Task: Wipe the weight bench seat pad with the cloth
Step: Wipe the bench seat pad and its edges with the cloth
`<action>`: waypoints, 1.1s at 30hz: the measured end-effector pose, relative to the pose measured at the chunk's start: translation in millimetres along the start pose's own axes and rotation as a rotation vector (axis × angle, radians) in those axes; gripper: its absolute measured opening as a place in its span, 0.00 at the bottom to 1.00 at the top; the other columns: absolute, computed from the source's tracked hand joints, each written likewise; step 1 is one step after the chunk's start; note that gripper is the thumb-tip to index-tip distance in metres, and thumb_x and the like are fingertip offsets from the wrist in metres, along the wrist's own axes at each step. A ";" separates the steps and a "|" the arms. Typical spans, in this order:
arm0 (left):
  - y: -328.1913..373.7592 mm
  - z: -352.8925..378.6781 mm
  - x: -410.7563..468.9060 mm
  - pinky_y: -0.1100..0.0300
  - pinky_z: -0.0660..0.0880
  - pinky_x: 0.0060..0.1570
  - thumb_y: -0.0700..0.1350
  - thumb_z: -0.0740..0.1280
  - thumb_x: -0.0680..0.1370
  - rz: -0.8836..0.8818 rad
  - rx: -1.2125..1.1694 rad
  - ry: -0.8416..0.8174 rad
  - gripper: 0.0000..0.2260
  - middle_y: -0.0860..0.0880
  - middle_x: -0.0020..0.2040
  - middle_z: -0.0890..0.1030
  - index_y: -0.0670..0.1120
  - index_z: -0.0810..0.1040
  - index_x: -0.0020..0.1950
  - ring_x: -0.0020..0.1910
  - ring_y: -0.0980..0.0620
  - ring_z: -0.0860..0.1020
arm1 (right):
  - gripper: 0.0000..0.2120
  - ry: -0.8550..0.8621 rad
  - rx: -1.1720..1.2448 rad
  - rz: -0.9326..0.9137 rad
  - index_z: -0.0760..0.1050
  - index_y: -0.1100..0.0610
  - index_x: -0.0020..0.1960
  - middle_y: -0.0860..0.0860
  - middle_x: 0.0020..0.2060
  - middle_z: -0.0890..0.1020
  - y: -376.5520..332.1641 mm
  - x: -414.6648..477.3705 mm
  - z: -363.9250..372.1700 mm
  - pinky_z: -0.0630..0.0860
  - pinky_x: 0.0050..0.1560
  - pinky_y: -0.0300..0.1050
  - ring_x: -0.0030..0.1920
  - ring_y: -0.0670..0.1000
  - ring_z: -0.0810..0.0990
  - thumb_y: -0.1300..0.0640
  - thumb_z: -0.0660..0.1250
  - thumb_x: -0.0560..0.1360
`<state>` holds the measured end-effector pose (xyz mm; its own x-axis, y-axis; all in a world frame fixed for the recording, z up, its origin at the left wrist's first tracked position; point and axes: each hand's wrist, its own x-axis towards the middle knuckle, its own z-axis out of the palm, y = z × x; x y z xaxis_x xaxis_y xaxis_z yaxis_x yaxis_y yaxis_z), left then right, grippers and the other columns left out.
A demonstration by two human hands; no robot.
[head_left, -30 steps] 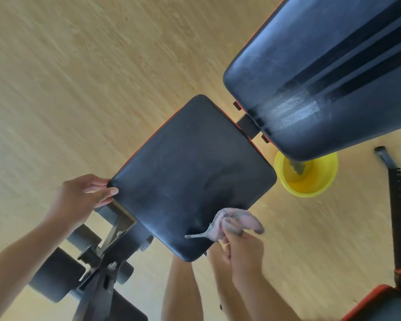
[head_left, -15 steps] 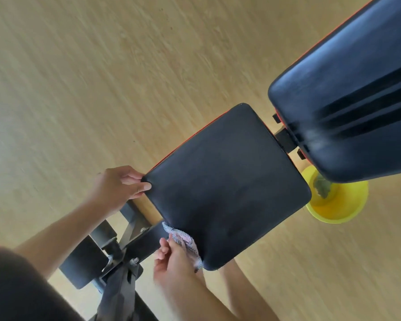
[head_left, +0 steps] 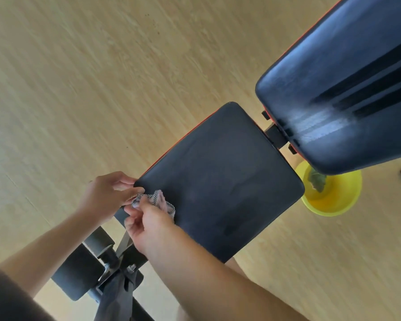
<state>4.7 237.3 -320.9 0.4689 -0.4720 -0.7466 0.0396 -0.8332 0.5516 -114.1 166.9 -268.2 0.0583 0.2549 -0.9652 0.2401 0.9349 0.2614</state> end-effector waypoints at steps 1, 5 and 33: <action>1.9 -2.0 -1.5 0.53 0.84 0.45 0.50 0.82 0.66 -0.007 -0.003 -0.021 0.11 0.55 0.44 0.89 0.54 0.85 0.44 0.39 0.52 0.88 | 0.07 0.011 -0.092 -0.003 0.79 0.60 0.45 0.59 0.35 0.86 -4.9 -4.1 -1.5 0.72 0.19 0.35 0.20 0.48 0.75 0.56 0.72 0.78; 28.7 -25.1 -5.1 0.52 0.82 0.50 0.62 0.79 0.64 -0.015 0.223 -0.194 0.20 0.56 0.45 0.89 0.58 0.84 0.52 0.41 0.55 0.88 | 0.16 0.170 -0.612 -0.182 0.81 0.63 0.45 0.55 0.31 0.87 -30.9 -19.5 -63.6 0.74 0.22 0.37 0.21 0.49 0.76 0.49 0.71 0.78; 350.9 322.8 -141.9 0.60 0.82 0.44 0.57 0.80 0.63 0.640 0.644 -0.728 0.26 0.58 0.54 0.85 0.63 0.80 0.60 0.39 0.57 0.87 | 0.17 0.187 -0.329 -1.408 0.85 0.46 0.54 0.46 0.49 0.87 -254.9 -210.1 -376.8 0.80 0.52 0.41 0.53 0.45 0.84 0.67 0.72 0.74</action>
<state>-332.7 -81.1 -141.6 -0.3849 -0.7396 -0.5522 -0.5747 -0.2761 0.7704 -552.7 -31.9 -129.5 -0.1632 -0.8974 -0.4099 -0.2390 0.4391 -0.8661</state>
